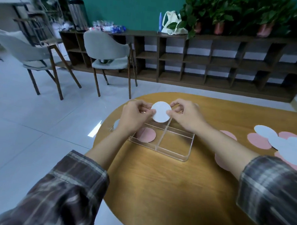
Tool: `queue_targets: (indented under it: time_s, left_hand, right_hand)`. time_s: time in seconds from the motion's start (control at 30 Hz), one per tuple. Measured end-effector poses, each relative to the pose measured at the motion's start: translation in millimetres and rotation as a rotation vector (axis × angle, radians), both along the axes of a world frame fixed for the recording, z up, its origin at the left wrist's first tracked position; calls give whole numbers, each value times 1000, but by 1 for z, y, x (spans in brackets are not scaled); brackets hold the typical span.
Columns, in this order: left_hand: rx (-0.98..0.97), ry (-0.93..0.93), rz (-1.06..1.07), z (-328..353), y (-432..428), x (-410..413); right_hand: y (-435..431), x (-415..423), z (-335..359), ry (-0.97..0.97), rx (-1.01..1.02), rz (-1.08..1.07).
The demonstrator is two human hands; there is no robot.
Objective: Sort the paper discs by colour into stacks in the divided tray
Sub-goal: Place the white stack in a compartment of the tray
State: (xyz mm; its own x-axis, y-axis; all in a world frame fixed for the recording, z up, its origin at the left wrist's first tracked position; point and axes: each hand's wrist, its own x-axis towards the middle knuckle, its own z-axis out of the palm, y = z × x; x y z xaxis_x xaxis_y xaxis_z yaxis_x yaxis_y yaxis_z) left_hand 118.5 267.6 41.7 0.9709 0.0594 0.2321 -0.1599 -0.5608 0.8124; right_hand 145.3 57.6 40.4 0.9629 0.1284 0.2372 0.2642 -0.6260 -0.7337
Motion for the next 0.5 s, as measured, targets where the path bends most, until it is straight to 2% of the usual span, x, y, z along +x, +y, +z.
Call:
queue_targets:
  time_s: [0.2,0.4,0.5]
  left_hand:
    - [148,92,15,-11,6,34]
    - [330,66,36,-23,5,54]
    - [349,36,59,-30,3,57]
  right_hand:
    - [13,35,-19,75,-80,-17]
    - [14,50,-31,100,-109,-45]
    - [20,51,-36,83,-157,-48]
